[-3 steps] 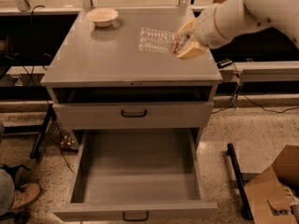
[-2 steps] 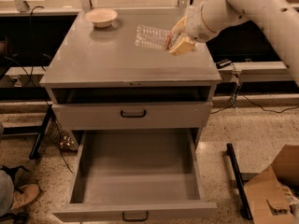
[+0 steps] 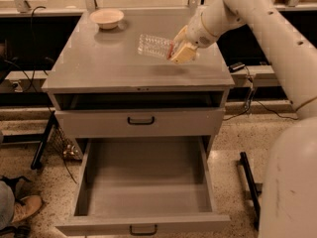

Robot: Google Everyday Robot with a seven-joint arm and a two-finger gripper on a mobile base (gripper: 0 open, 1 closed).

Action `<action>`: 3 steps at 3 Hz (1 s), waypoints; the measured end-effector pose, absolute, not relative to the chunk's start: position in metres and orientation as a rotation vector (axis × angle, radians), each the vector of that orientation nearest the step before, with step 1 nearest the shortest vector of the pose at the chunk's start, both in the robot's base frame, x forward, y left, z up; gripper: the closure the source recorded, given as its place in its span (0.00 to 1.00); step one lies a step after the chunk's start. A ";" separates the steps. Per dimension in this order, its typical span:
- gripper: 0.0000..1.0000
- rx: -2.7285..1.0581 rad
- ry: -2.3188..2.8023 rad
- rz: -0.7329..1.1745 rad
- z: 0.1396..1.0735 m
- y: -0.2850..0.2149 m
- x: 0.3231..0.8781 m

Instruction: Pick water bottle from middle drawer and place on counter

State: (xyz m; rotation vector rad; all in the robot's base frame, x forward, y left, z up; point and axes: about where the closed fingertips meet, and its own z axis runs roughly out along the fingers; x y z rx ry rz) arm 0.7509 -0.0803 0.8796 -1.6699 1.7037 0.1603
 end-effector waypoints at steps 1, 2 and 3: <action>0.28 -1.685 1.713 0.208 0.871 -0.076 0.755; 0.00 -1.698 1.708 0.251 0.867 -0.074 0.756; 0.00 -1.697 1.708 0.250 0.868 -0.075 0.756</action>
Offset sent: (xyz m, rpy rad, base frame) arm 0.0084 0.0010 -0.0068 0.0238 0.0632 0.0362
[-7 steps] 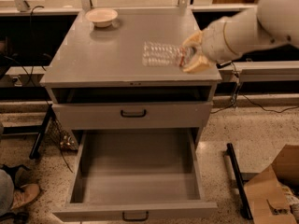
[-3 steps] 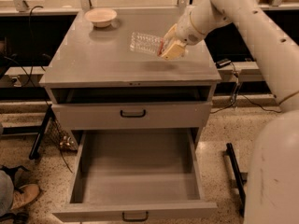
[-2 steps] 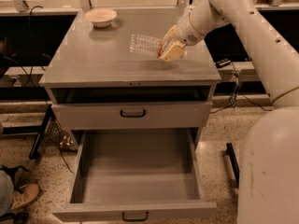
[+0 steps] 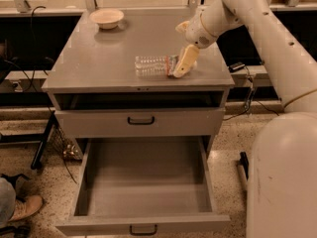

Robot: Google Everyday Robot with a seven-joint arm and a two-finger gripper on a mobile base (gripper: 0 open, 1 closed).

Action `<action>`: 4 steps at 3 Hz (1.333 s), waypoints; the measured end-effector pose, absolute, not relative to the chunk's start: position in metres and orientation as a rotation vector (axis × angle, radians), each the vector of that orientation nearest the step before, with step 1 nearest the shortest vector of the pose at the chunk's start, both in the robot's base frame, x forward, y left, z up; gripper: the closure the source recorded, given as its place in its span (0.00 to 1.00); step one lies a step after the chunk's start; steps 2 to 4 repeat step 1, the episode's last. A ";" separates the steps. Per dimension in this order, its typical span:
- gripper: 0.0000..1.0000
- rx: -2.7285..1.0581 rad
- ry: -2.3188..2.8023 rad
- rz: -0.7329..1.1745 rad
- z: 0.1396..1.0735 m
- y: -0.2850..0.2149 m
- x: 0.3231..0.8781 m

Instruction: Pick water bottle from middle drawer and place on counter

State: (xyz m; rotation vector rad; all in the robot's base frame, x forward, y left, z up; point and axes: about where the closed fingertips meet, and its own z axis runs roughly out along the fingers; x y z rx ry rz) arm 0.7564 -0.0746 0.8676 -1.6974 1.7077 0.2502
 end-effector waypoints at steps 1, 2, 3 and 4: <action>0.00 -1.658 1.672 0.198 0.891 -0.087 0.750; 0.00 -1.658 1.672 0.198 0.891 -0.087 0.750; 0.00 -1.658 1.672 0.198 0.891 -0.087 0.750; 0.00 -1.658 1.672 0.198 0.891 -0.087 0.750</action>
Offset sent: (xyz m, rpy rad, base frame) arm 0.0000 0.0000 0.0000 0.0000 0.0000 0.0000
